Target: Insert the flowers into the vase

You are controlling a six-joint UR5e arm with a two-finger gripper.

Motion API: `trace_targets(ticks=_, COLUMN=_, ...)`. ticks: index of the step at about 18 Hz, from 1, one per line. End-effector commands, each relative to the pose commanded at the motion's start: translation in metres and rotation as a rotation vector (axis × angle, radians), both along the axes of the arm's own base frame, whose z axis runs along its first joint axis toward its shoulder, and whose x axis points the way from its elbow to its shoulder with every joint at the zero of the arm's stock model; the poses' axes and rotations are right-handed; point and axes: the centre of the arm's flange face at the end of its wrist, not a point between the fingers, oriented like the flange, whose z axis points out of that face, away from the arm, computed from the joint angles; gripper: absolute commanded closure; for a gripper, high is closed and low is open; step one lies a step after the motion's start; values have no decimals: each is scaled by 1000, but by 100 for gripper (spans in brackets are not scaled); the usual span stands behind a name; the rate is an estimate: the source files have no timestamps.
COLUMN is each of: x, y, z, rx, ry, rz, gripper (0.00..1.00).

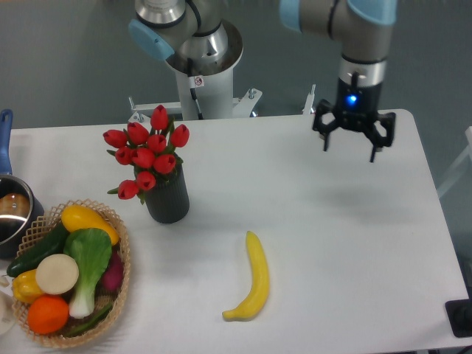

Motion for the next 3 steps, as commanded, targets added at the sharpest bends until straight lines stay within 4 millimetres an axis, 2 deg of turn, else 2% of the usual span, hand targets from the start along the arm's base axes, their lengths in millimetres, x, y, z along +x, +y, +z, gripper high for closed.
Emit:
trace_targets(ticks=1, x=-16, y=0, z=1, rx=-32, ry=14, rz=4, gripper=0)
trace_targets(ticks=3, x=-27, y=-3, z=-6, rx=-90, ry=21, rz=19, gripper=0)
